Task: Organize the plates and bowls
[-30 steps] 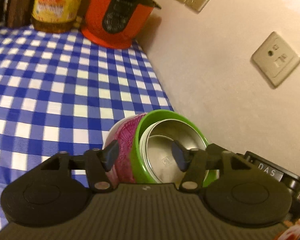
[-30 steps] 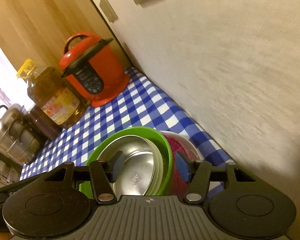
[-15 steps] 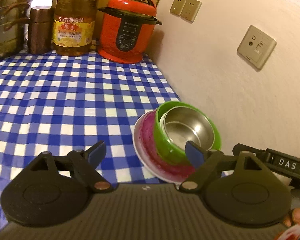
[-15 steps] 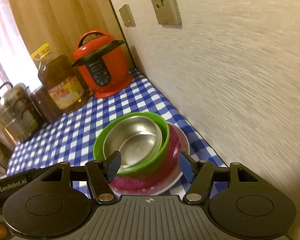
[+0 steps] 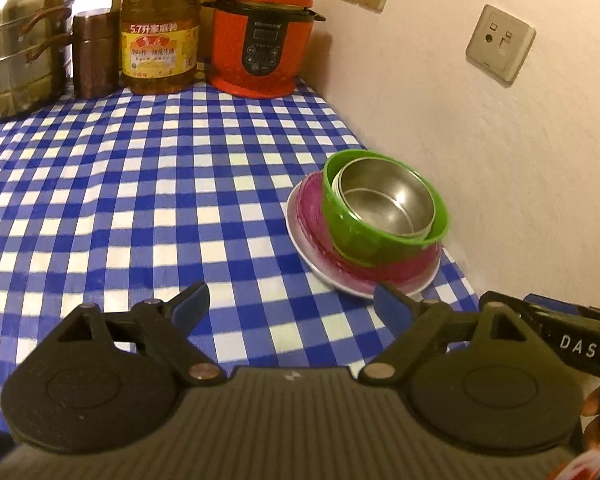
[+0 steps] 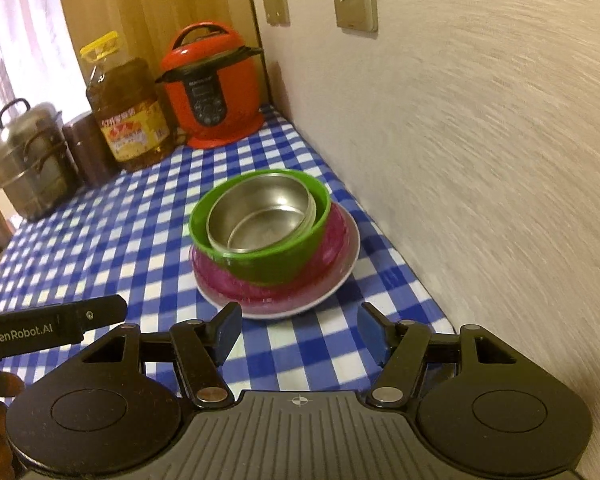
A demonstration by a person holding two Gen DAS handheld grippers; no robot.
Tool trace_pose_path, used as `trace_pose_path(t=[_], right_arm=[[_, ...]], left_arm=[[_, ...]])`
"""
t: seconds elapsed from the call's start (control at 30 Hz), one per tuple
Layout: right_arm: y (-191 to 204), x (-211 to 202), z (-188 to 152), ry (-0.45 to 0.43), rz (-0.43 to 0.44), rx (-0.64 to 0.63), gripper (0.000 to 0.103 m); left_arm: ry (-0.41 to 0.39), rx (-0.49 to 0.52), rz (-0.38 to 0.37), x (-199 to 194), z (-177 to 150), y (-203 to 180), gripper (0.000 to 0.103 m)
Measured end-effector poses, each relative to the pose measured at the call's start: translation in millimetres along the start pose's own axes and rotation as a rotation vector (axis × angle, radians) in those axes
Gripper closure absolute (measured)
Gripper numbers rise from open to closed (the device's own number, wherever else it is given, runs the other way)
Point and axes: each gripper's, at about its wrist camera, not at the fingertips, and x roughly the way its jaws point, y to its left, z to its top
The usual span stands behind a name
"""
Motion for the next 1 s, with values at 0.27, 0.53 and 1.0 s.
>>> trace_pose_path(t=[0.27,0.53,1.0], right_arm=[[11,-3,-13,0.026,-0.004,-0.057,0.039],[15,-6,-21,0.035,0.0,-0.092,0.039],[16,-12,-29,0.052,0.002,-0.105,0.039]], left_arm=[[0.007,0.019,0.038,-10,-18,-4,0.016],[0.003,0.03,0.095,-19,-34,-6,0.016],[0.005,0.043,0.123,-28,-50,-5,0.015]])
